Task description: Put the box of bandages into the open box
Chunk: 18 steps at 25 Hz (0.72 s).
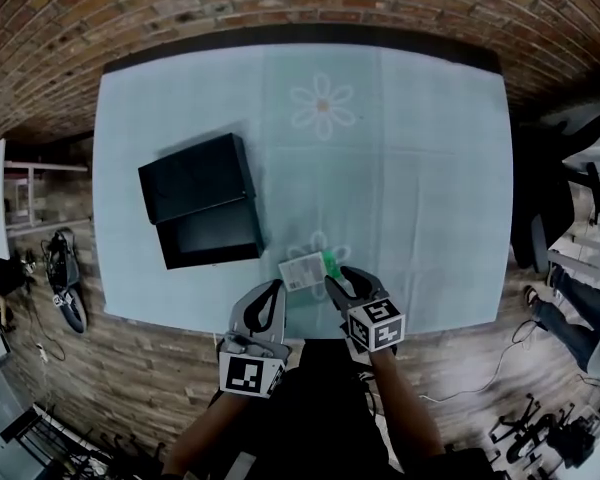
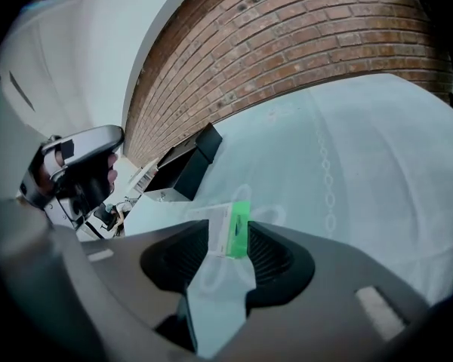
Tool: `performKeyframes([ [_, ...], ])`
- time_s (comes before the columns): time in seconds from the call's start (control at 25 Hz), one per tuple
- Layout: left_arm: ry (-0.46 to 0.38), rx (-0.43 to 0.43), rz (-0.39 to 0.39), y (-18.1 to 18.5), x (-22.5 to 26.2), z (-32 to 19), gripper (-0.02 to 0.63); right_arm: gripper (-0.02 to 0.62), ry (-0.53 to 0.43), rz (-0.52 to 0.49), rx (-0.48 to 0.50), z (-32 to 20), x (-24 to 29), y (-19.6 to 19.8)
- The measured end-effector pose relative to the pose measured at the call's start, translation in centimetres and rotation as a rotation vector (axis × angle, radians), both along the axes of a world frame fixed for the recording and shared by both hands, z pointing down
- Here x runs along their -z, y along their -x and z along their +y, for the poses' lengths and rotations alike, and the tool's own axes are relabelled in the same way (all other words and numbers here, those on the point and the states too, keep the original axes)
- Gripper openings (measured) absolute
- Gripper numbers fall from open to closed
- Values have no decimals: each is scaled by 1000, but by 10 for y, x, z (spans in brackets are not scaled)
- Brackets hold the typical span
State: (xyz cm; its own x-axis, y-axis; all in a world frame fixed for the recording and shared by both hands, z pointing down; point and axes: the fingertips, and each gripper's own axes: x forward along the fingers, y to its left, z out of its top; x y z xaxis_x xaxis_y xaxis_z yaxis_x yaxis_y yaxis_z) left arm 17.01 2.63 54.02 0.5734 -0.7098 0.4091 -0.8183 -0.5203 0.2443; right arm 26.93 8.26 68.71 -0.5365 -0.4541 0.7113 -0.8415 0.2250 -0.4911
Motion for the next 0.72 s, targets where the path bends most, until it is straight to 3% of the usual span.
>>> performKeyframes([
  [0.56,-2,25,-13,3,-1,1,-2,169,97,-72,27,6,-25,8],
  [0.72,5,30,-13,8,-3,2,-2,122,89,-48,27,6,-26,8],
])
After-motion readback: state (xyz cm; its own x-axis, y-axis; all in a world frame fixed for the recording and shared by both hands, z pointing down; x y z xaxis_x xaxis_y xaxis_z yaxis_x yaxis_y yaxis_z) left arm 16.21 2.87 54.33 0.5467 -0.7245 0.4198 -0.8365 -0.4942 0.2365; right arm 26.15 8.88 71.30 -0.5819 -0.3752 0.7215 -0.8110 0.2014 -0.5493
